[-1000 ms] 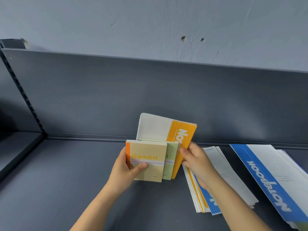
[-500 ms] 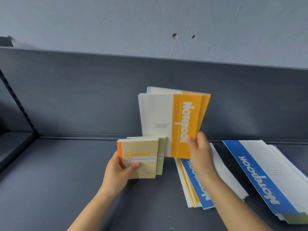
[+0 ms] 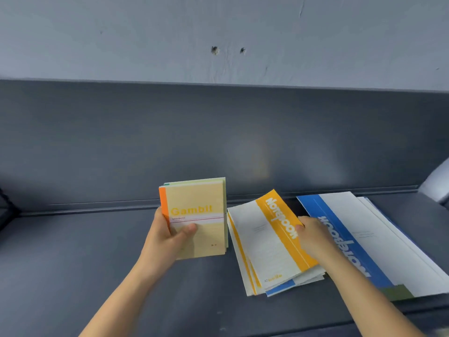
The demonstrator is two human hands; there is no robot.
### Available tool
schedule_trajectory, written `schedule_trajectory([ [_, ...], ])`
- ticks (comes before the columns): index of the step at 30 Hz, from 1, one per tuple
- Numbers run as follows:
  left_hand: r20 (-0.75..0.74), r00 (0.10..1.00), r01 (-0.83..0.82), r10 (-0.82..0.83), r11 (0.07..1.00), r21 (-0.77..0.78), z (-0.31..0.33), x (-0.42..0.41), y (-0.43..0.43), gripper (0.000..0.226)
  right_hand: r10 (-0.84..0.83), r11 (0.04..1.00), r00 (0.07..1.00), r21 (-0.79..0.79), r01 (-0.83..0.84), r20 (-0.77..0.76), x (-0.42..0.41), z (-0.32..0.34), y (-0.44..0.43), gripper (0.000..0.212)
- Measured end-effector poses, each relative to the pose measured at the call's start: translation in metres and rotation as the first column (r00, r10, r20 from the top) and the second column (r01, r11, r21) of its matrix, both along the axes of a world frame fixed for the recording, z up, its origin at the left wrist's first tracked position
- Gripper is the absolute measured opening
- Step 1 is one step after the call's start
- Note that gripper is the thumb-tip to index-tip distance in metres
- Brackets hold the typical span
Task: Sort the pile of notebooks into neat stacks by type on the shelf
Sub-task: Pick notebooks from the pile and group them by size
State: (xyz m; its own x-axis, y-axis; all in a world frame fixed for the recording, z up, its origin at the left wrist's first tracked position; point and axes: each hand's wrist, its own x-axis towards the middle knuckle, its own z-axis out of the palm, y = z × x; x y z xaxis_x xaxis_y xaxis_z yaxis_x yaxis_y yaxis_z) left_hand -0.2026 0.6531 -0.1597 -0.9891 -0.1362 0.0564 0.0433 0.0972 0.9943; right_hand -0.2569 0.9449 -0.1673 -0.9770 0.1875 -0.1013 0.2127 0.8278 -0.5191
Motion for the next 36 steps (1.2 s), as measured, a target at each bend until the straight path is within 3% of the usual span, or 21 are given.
schedule_trajectory([
  [3, 0.013, 1.0, 0.024, -0.025, 1.0, 0.015, 0.008, 0.0, 0.018, 0.049, 0.014, 0.991, 1.0, 0.136, -0.017, 0.019, 0.006, -0.006, -0.002, 0.033],
  [6, 0.029, 0.998, 0.059, -0.059, 0.998, -0.002, 0.008, 0.001, 0.035, 0.041, 0.102, 0.985, 0.99, 0.147, -0.088, -0.093, 0.017, -0.002, -0.01, 0.039],
  [8, 0.05, 0.995, 0.084, -0.083, 0.996, -0.006, 0.008, 0.002, 0.047, 0.039, 0.212, 0.974, 0.965, -0.047, -0.222, -0.152, 0.029, 0.01, -0.021, 0.048],
  [10, 0.062, 0.992, 0.112, -0.112, 0.994, -0.005, 0.01, 0.004, 0.06, 0.039, 0.334, 0.863, 0.934, -0.358, -0.357, -0.128, 0.044, 0.025, -0.038, 0.045],
  [12, 0.067, 0.99, 0.125, -0.125, 0.992, 0.015, 0.009, 0.005, 0.074, 0.04, 0.36, 0.776, 0.923, -0.506, -0.377, -0.136, 0.056, 0.03, -0.05, 0.033],
  [14, 0.092, 0.989, 0.113, -0.116, 0.993, 0.04, 0.011, 0.005, 0.089, 0.036, 0.303, 0.799, 0.94, -0.495, -0.34, -0.157, 0.062, 0.031, -0.049, 0.022],
  [18, 0.139, 0.981, 0.128, -0.136, 0.989, 0.07, 0.017, 0.002, 0.127, 0.03, 0.224, 0.841, 0.964, -0.471, -0.266, -0.144, 0.064, 0.034, -0.018, 0.034],
  [26, 0.213, 0.942, 0.216, -0.258, 0.955, 0.201, 0.026, -0.023, 0.232, 0.03, -0.069, 0.855, 0.979, -0.518, -0.04, -0.19, 0.076, 0.04, 0.075, 0.034],
  [29, 0.224, 0.899, 0.369, -0.375, 0.927, 0.073, 0.024, -0.036, 0.269, 0.024, -0.147, 0.847, 0.979, -0.53, 0.05, -0.141, 0.076, 0.035, 0.119, 0.027],
  [31, 0.264, 0.839, 0.535, -0.475, 0.808, -0.248, 0.021, -0.049, 0.289, 0.041, -0.258, 0.802, 0.961, -0.577, 0.156, -0.099, 0.072, 0.038, 0.155, 0.024],
  [32, 0.279, 0.825, 0.563, -0.491, 0.68, -0.47, 0.019, -0.055, 0.298, 0.052, -0.312, 0.776, 0.948, -0.594, 0.211, -0.071, 0.069, 0.04, 0.174, 0.024],
  [34, 0.239, 0.845, 0.454, -0.479, 0.403, -0.795, 0.016, -0.065, 0.311, 0.061, -0.412, 0.721, 0.911, -0.615, 0.319, -0.011, 0.063, 0.044, 0.213, 0.026],
  [36, 0.197, 0.845, 0.348, -0.496, 0.233, -0.908, 0.012, -0.071, 0.322, 0.057, -0.489, 0.68, 0.872, -0.613, 0.402, 0.03, 0.057, 0.046, 0.247, 0.026],
])
